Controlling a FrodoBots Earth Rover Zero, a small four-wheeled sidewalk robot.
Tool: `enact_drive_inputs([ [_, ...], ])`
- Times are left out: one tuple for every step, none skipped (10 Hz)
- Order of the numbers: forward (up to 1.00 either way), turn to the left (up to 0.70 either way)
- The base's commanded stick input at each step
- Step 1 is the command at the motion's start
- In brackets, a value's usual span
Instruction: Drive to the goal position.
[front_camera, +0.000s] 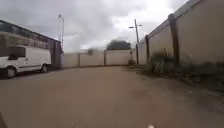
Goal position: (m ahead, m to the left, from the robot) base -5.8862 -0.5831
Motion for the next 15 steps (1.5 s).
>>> enact_drive_inputs([
  [0.0,0.0],
  [0.0,0.0],
  [0.0,0.0],
  [0.0,0.0],
  [0.0,0.0],
  [0.0,0.0],
  [0.0,0.45],
  [0.0,0.45],
  [0.0,0.45],
  [0.0,0.45],
  [0.0,0.45],
  [0.0,0.45],
  [0.0,0.45],
  [0.0,0.45],
  [0.0,0.45],
])
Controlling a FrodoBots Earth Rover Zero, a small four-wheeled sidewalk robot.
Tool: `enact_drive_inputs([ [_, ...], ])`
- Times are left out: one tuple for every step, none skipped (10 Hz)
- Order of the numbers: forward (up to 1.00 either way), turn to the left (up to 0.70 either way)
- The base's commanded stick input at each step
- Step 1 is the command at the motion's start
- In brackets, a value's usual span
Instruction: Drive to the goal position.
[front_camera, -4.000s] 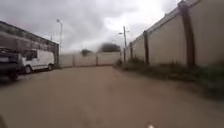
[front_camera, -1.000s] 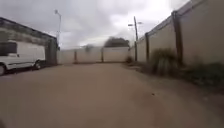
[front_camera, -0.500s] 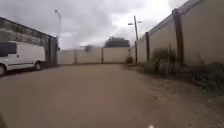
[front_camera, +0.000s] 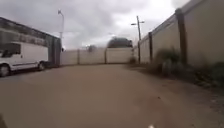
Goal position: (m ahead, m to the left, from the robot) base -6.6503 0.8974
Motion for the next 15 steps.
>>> enact_drive_inputs([
  [0.0,0.45],
  [0.0,0.45],
  [0.0,0.45],
  [0.0,0.45],
  [0.0,0.45],
  [0.0,0.45],
  [0.0,0.45],
  [0.0,0.45],
  [0.0,0.45],
  [0.0,0.45],
  [0.0,0.45],
  [0.0,0.45],
  [0.0,0.45],
  [0.0,0.45],
  [0.0,0.45],
])
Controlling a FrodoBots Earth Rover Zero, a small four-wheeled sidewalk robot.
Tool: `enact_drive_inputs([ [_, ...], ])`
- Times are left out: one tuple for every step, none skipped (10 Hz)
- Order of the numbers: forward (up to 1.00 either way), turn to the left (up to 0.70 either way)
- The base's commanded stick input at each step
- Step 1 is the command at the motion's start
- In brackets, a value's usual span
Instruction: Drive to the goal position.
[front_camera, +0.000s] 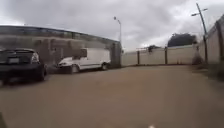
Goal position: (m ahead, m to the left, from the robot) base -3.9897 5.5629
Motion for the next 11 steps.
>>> enact_drive_inputs([
  [0.0,0.45],
  [0.0,0.45],
  [0.0,0.45],
  [0.0,0.45],
  [0.0,0.45],
  [0.0,0.45],
  [0.0,0.45],
  [0.0,0.45],
  [0.0,0.45],
  [0.0,0.45],
  [0.0,0.45],
])
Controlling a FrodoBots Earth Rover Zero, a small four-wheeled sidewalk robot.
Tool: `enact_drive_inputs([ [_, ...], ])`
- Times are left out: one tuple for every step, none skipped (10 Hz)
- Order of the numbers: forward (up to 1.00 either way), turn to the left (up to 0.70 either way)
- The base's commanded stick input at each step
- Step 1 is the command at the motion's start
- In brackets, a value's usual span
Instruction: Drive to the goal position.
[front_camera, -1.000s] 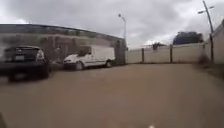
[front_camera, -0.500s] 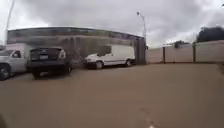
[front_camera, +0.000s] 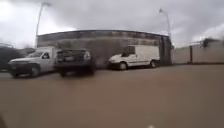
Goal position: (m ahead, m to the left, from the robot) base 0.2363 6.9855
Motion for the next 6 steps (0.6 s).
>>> enact_drive_inputs([
  [0.0,0.45],
  [0.0,0.45],
  [0.0,0.45],
  [0.0,0.45],
  [0.0,0.45],
  [0.0,0.45],
])
